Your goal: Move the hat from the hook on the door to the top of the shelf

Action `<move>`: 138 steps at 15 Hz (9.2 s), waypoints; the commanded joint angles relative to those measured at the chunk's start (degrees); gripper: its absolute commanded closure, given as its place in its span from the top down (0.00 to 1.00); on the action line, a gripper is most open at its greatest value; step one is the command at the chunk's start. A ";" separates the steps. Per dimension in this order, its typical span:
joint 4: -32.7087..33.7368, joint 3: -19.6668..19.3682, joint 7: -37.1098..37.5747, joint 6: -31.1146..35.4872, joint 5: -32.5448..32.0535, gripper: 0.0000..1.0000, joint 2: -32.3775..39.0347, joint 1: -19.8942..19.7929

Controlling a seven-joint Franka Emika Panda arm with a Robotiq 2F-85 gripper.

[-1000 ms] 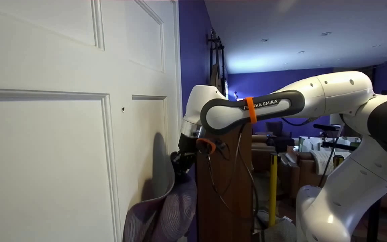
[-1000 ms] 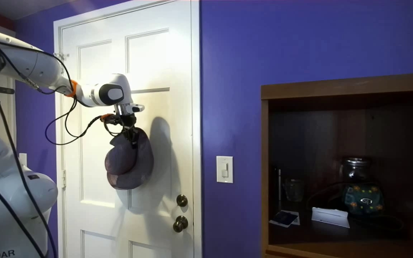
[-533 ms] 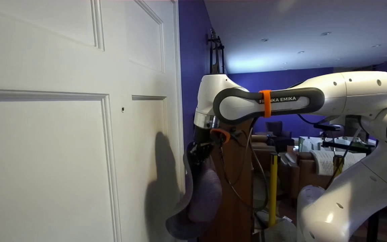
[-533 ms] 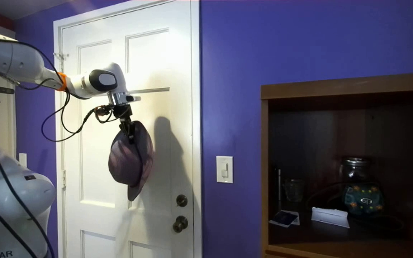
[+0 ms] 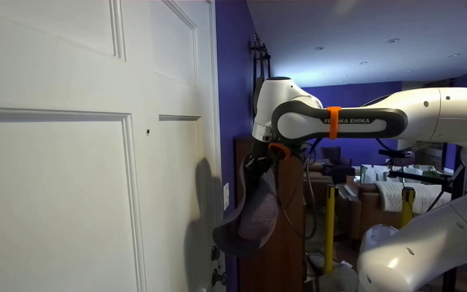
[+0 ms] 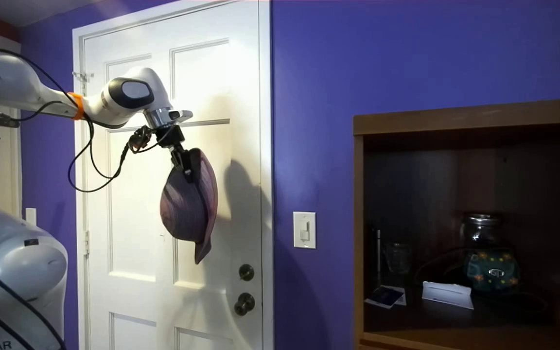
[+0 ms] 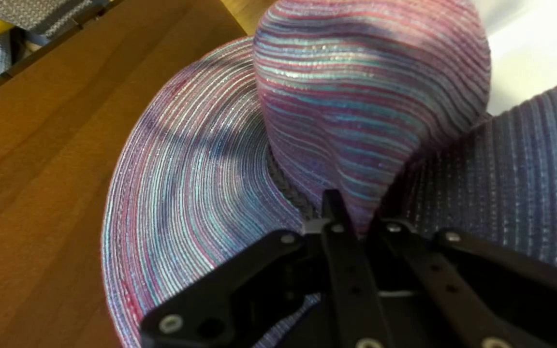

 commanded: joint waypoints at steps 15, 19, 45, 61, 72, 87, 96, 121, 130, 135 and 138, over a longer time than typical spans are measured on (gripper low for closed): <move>10.52 -11.07 -1.74 3.75 -8.15 0.02 2.09 -9.11; 14.44 -14.90 -2.37 8.42 -8.30 0.02 4.09 -11.25; 31.92 -21.96 3.79 15.01 -6.30 0.07 15.49 -17.89; 54.12 -38.19 4.63 14.26 21.37 0.02 35.46 -15.30; 56.78 -45.34 14.82 14.36 29.62 0.02 42.66 -18.19; 60.20 -47.63 37.56 15.62 35.14 0.02 52.58 -21.56; 65.90 -45.90 42.21 16.65 47.79 0.02 59.71 -28.88; 70.96 -33.10 45.46 12.72 50.64 0.54 62.39 -38.40; 76.97 -29.73 45.28 9.60 49.71 1.00 63.14 -41.37; 78.69 -28.64 44.55 9.43 51.79 1.00 65.70 -44.90; 78.59 -27.48 48.71 10.67 54.70 1.00 66.77 -46.90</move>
